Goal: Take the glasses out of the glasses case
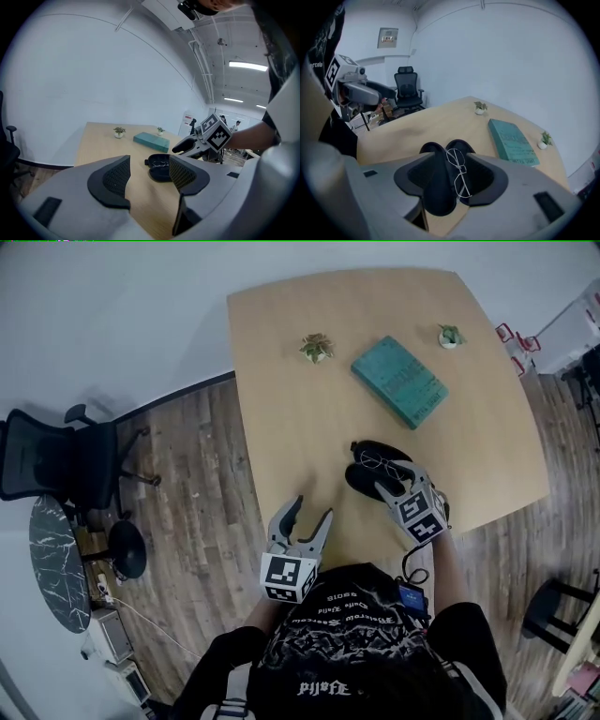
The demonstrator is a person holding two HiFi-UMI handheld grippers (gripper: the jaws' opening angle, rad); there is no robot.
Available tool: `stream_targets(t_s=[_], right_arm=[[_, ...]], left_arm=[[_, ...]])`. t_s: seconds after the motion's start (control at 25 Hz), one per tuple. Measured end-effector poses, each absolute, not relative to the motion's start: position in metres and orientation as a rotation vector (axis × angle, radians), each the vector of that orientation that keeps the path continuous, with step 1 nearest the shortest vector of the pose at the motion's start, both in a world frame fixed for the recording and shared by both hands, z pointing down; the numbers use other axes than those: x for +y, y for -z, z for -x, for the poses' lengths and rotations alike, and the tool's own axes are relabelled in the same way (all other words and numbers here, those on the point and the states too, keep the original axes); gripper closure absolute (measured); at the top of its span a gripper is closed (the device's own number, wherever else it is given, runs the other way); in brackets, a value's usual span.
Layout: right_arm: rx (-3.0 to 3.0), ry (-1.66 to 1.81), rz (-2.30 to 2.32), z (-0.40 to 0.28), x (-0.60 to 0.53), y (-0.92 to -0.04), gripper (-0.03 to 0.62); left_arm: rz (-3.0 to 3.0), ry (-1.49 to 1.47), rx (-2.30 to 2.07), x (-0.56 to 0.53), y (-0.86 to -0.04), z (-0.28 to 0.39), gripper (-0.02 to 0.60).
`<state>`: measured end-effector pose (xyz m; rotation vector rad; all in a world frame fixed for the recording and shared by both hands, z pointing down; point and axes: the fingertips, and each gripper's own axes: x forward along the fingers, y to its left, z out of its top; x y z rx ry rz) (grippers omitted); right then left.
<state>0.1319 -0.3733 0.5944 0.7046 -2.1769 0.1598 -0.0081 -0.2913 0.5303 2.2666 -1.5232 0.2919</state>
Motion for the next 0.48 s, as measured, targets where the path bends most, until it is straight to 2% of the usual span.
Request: stream_targets(t_s=[0.48], right_arm=[[-2.082,-0.196,-0.518,-0.13,-0.396,-0.642,0.372]], left_arm=[[-2.24,-0.34,-1.559,-0.3,-0.531,0.003,0.319]])
